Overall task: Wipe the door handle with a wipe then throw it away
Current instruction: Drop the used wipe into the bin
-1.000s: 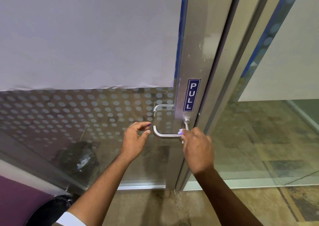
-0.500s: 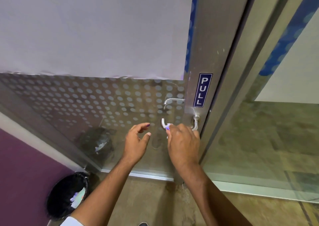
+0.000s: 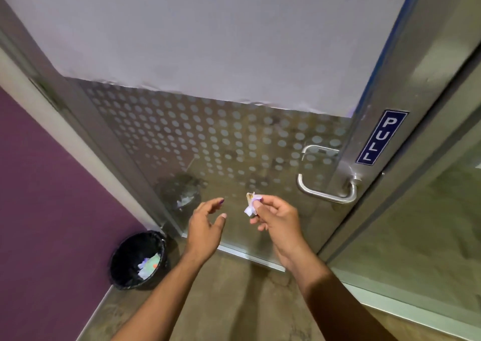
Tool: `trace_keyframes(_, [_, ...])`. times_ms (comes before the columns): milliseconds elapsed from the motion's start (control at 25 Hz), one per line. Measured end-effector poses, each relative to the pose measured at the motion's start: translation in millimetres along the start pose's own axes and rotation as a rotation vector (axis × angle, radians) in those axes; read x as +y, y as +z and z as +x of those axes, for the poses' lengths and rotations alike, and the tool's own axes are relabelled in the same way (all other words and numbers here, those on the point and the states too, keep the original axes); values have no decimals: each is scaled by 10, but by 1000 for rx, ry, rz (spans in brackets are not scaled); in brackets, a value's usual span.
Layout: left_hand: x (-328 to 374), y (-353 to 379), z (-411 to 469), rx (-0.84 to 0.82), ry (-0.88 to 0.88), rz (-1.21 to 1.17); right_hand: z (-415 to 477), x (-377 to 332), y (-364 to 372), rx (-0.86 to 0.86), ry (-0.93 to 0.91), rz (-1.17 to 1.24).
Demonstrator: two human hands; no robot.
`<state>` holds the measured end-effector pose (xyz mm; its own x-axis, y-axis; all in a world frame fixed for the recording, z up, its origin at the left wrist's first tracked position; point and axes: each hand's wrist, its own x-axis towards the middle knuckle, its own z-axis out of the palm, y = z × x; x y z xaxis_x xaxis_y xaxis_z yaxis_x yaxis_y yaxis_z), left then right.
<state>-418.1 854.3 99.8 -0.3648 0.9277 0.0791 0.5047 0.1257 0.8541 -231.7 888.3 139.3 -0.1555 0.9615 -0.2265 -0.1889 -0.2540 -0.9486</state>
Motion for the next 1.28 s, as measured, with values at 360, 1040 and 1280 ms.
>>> trace_keyframes(360, [-1162, -1304, -191, 94, -139, 62, 93, 852, 1391, -162, 293, 75])
trace_keyframes(1040, [-3328, -3109, -26, -38, -587, 467, 825, 2605, 3844, -304, 476, -131])
trace_keyframes(1280, [-4200, -3012, 199, -90, -635, 564, 1387, 3373, 4209, -388, 493, -417])
